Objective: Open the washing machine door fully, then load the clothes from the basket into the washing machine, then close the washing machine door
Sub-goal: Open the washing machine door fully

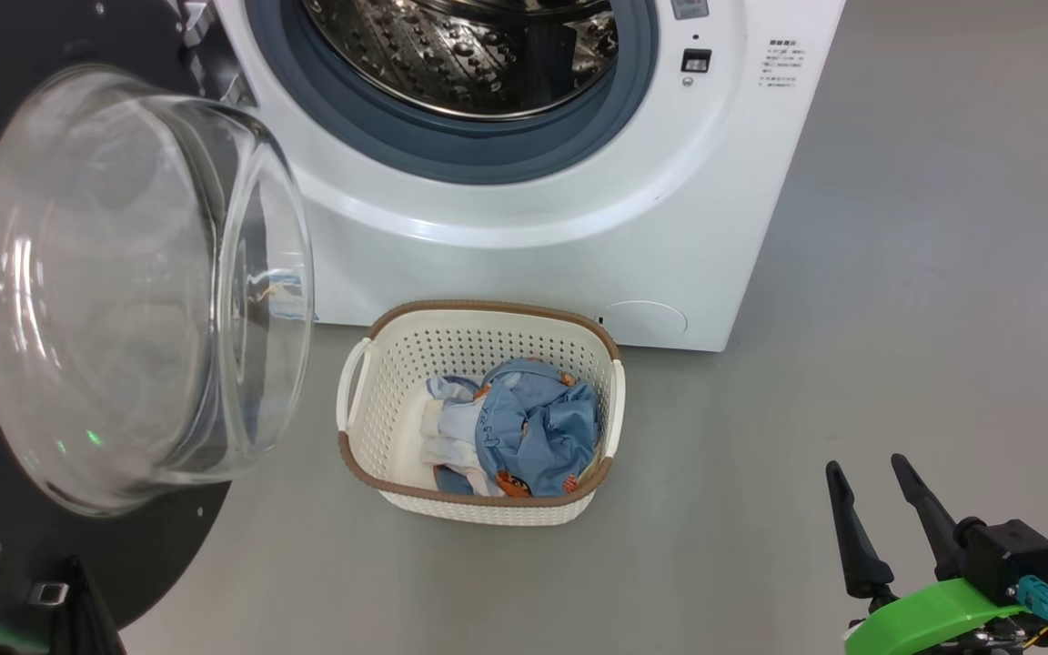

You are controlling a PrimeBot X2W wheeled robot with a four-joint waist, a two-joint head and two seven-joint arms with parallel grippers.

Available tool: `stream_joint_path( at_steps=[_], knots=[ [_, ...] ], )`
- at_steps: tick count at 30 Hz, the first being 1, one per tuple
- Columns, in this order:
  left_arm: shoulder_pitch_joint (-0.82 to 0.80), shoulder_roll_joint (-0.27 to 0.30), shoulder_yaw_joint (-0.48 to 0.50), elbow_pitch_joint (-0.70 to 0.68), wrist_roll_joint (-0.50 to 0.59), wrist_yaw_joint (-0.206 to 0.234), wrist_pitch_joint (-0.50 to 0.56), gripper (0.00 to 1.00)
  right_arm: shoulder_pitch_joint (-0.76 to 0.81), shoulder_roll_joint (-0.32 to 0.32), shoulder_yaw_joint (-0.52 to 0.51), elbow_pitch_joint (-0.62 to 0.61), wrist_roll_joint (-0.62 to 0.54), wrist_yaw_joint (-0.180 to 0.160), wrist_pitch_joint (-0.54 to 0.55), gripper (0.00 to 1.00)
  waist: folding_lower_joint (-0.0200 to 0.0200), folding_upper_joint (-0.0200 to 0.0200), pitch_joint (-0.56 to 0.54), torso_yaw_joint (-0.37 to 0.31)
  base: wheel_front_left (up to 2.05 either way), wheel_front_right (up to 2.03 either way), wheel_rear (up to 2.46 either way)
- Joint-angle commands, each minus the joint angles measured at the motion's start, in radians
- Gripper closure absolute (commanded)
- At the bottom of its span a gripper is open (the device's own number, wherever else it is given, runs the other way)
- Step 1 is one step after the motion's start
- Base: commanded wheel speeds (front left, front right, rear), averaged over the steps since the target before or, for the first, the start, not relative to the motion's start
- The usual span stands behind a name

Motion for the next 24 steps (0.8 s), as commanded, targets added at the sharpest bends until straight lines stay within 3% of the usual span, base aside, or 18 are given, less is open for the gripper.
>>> stream_joint_path(
  at_steps=[1, 16, 24],
  knots=[
    [-0.037, 0.025, 0.050, -0.013, -0.010, 0.013, -0.006, 1.00, -0.025, -0.011, 0.031, -0.025, -0.005, 0.003, -0.012, 0.00, 0.0000, -0.0001, 0.004, -0.003, 0.00, 0.00, 0.00],
    [-0.113, 0.025, 0.178, 0.054, -0.067, 0.042, -0.006, 1.00, -0.040, -0.023, 0.038, -0.042, -0.008, 0.003, -0.012, 0.00, 0.0000, -0.0001, 0.032, -0.030, 0.00, 0.00, 0.00],
    [-0.180, 0.025, 0.313, 0.088, -0.021, -0.001, -0.006, 1.00, -0.043, -0.024, 0.034, -0.051, -0.010, 0.003, -0.012, 0.00, 0.0000, -0.0001, 0.047, -0.031, 0.00, 0.00, 0.00]
  ],
)
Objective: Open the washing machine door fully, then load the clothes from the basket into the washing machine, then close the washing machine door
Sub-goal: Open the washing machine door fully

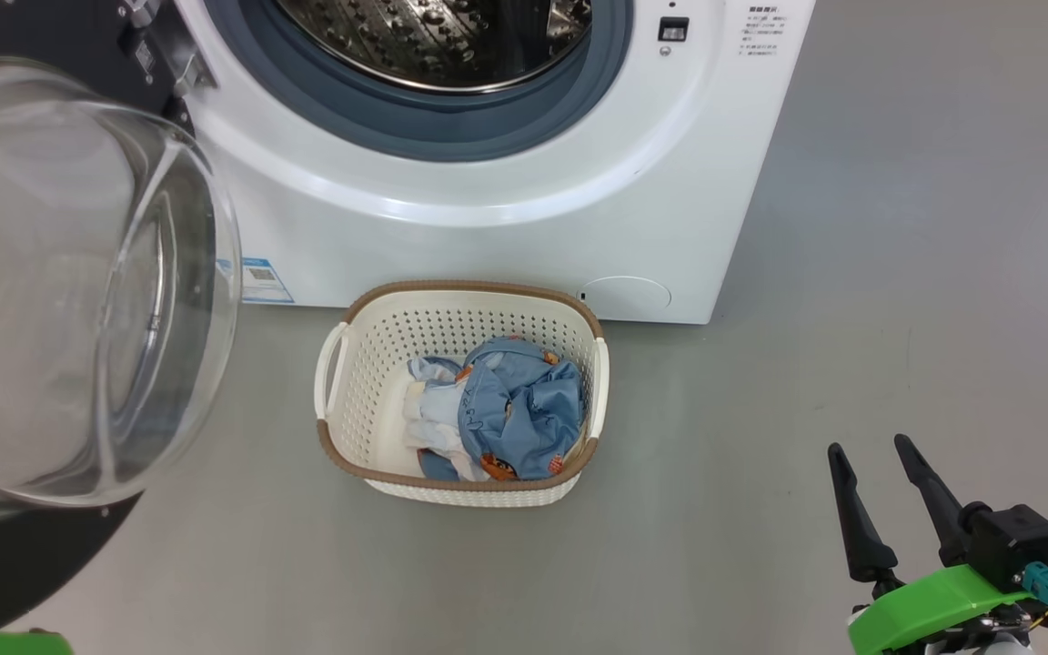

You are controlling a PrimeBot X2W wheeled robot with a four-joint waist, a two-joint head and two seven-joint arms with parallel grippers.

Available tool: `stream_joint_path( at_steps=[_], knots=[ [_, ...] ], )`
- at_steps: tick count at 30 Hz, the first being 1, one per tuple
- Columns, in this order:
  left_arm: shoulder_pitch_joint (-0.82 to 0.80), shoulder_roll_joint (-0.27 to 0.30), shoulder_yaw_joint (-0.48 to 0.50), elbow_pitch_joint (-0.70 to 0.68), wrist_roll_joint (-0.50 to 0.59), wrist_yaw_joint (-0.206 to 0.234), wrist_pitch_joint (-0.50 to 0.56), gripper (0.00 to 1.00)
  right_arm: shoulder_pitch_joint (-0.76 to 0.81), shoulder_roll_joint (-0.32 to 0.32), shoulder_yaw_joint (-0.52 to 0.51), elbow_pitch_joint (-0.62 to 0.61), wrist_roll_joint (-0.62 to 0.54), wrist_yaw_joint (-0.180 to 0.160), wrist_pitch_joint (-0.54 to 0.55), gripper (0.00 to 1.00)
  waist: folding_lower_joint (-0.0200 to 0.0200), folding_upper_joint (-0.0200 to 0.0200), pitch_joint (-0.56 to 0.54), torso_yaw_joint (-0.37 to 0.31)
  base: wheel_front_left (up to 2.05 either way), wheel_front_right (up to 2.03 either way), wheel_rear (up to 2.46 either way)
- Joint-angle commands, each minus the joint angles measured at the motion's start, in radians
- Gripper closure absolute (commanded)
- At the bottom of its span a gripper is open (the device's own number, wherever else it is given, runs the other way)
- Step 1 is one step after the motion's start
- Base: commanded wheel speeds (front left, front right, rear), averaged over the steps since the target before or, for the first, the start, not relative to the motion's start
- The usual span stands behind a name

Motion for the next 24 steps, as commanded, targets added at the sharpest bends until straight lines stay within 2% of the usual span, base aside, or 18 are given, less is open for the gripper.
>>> stream_joint_path(
  at_steps=[1, 8, 24],
  knots=[
    [-0.048, 0.036, 0.072, -0.009, 0.026, -0.015, -0.006, 1.00, -0.029, -0.008, 0.024, -0.025, -0.009, 0.003, -0.012, 0.00, 0.0000, 0.0000, 0.004, 0.000, 0.00, 0.00, 0.00],
    [-0.125, 0.036, 0.183, 0.041, 0.107, -0.075, -0.006, 1.00, -0.035, -0.008, 0.026, -0.024, -0.007, 0.003, -0.012, 0.00, 0.0000, 0.0000, 0.014, -0.003, 0.00, 0.00, 0.00],
    [-0.276, 0.070, 0.360, 0.147, 0.209, -0.160, -0.006, 1.00, -0.052, -0.021, 0.020, -0.028, -0.008, 0.003, -0.012, 0.00, 0.0000, 0.0000, 0.063, -0.005, 0.00, 0.00, 0.00]
  ],
)
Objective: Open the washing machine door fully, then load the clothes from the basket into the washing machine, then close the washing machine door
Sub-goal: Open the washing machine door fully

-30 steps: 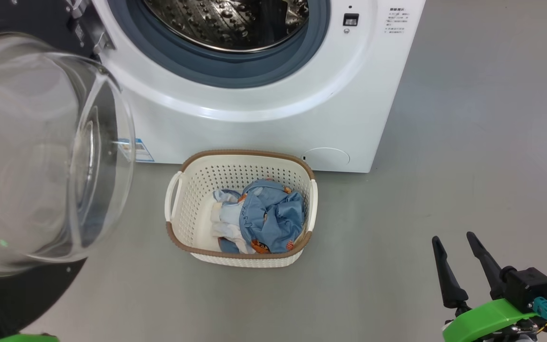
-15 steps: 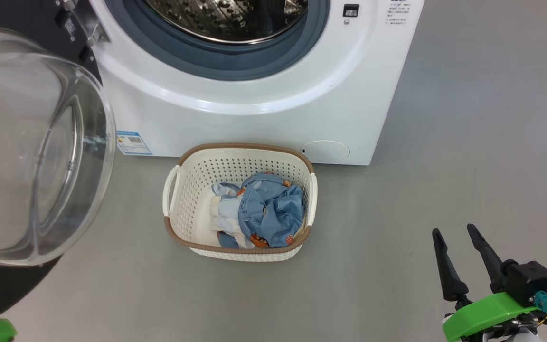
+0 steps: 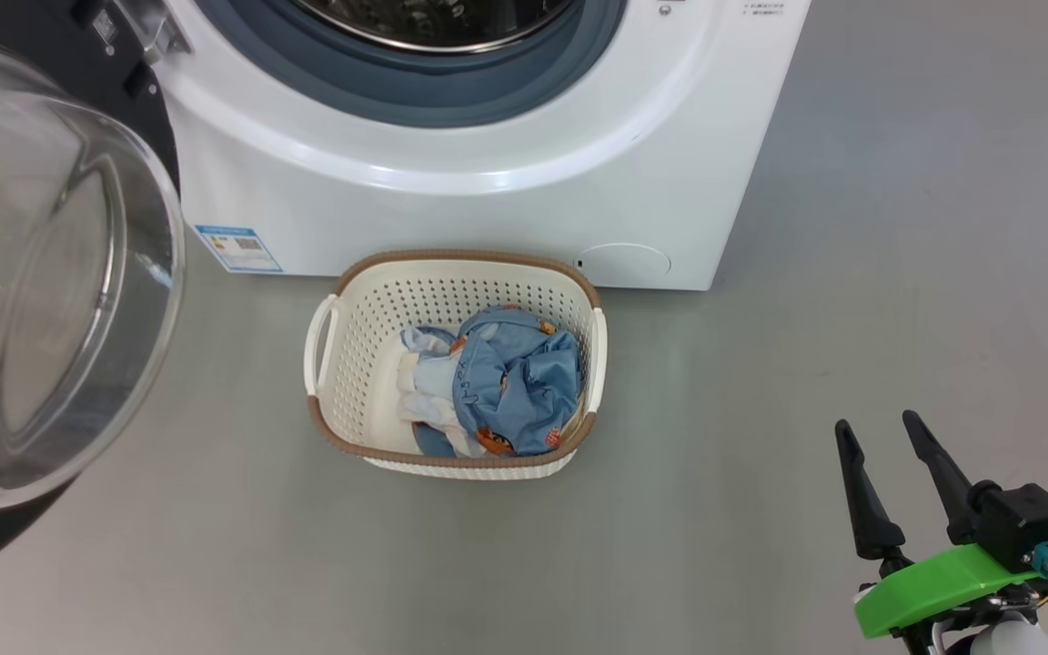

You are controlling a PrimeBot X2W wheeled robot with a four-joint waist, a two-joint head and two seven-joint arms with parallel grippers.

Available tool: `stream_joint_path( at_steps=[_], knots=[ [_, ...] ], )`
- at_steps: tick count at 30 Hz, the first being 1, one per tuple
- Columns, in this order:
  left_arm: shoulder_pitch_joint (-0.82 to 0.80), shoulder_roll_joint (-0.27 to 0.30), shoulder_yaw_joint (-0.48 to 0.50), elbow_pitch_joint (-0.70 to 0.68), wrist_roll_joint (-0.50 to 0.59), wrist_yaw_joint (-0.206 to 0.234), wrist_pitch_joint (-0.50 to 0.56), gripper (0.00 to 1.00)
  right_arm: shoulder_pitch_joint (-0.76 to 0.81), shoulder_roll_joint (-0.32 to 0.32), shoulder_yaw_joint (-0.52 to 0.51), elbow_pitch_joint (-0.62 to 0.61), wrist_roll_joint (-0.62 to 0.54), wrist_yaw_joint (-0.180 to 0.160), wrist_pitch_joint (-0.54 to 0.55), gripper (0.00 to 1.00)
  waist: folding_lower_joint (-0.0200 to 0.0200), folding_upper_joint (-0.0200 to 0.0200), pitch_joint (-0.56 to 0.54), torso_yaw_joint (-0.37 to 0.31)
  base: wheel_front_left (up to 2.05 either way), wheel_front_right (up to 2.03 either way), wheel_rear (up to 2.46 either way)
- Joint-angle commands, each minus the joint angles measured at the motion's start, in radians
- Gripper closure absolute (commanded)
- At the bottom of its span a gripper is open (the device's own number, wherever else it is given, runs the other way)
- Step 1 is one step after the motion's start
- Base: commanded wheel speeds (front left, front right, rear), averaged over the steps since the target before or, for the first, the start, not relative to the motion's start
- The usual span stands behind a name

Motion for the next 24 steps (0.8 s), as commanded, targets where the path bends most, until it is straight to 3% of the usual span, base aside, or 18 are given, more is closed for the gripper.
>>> stream_joint_path(
  at_steps=[1, 15, 24],
  knots=[
    [-0.028, 0.063, 0.034, -0.013, 0.014, -0.006, -0.006, 1.00, -0.021, -0.011, 0.023, -0.026, -0.008, 0.003, -0.012, 0.00, 0.0000, 0.0000, 0.009, 0.001, 0.00, 0.00, 0.00],
    [-0.126, 0.105, 0.118, 0.059, 0.091, -0.030, -0.006, 1.00, -0.037, -0.026, 0.026, -0.031, -0.009, 0.003, -0.007, 0.00, 0.0000, 0.0000, 0.047, 0.002, 0.00, 0.00, 0.00],
    [-0.138, 0.092, 0.153, 0.060, 0.130, -0.039, -0.006, 1.00, -0.044, -0.021, 0.021, -0.022, -0.007, 0.003, -0.008, 0.00, 0.0000, 0.0000, 0.044, 0.003, 0.00, 0.00, 0.00]
  ],
)
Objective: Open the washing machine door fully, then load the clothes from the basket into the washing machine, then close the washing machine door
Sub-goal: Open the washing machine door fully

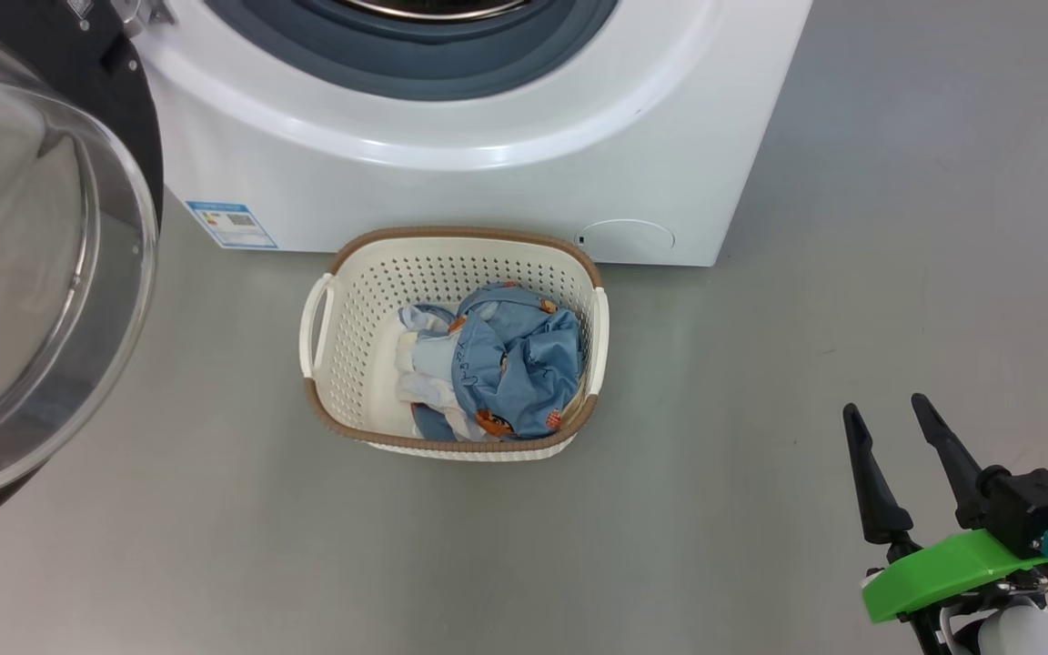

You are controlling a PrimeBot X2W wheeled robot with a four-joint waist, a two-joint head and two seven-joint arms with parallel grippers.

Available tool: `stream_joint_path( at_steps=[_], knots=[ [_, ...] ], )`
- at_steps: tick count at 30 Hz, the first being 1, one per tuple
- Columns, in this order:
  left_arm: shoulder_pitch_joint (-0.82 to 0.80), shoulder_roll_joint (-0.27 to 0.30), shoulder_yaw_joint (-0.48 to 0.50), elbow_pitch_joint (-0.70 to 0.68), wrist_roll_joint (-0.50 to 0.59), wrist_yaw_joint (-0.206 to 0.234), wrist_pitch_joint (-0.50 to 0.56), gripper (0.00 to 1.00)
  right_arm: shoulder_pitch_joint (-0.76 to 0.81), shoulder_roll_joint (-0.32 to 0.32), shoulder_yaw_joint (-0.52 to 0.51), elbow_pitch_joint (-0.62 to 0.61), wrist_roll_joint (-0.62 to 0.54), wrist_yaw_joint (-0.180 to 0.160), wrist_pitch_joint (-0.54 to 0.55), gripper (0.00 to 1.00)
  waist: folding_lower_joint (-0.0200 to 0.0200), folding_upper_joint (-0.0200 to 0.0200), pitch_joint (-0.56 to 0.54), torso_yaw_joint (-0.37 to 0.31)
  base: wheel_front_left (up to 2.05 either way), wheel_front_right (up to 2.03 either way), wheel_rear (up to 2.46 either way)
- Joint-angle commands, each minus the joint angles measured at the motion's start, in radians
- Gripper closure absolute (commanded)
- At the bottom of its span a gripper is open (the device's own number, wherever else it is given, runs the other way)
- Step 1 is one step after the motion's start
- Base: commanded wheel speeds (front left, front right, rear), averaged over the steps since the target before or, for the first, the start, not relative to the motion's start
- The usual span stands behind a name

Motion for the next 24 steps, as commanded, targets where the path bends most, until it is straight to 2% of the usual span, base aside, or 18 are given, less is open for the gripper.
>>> stream_joint_path(
  at_steps=[1, 12, 21, 22, 23, 24],
  knots=[
    [0.004, 0.045, 0.022, -0.034, 0.015, -0.005, -0.005, 1.00, -0.019, -0.002, 0.021, -0.017, -0.007, 0.003, -0.008, 0.00, 0.0000, -0.0001, -0.007, 0.001, 0.00, 0.00, 0.00],
    [0.079, 0.008, -0.010, -0.132, 0.046, -0.032, -0.005, 1.00, -0.007, 0.013, 0.028, 0.001, 0.001, 0.003, -0.010, 0.00, 0.0000, -0.0001, -0.058, 0.002, 0.00, 0.00, 0.00],
    [0.224, -0.015, -0.163, -0.282, -0.006, -0.038, -0.005, 1.00, 0.003, 0.025, 0.041, 0.015, 0.013, 0.003, -0.012, 0.00, 0.0000, -0.0001, -0.110, -0.011, 0.00, 0.00, 0.00],
    [0.241, -0.016, -0.181, -0.291, -0.017, -0.038, -0.005, 0.79, 0.005, 0.026, 0.042, 0.015, 0.014, 0.003, -0.012, 0.00, 0.0000, -0.0001, -0.115, -0.014, 0.00, 0.00, 0.00],
    [0.257, -0.016, -0.197, -0.302, -0.028, -0.038, -0.005, 0.67, 0.006, 0.027, 0.043, 0.014, 0.016, 0.003, -0.012, 0.00, 0.0000, -0.0001, -0.119, -0.016, 0.00, 0.00, 0.00],
    [0.272, -0.016, -0.211, -0.312, -0.040, -0.037, -0.005, 0.50, 0.008, 0.027, 0.044, 0.014, 0.017, 0.003, -0.012, 0.00, 0.0000, -0.0001, -0.123, -0.019, 0.00, 0.00, 0.00]
  ],
)
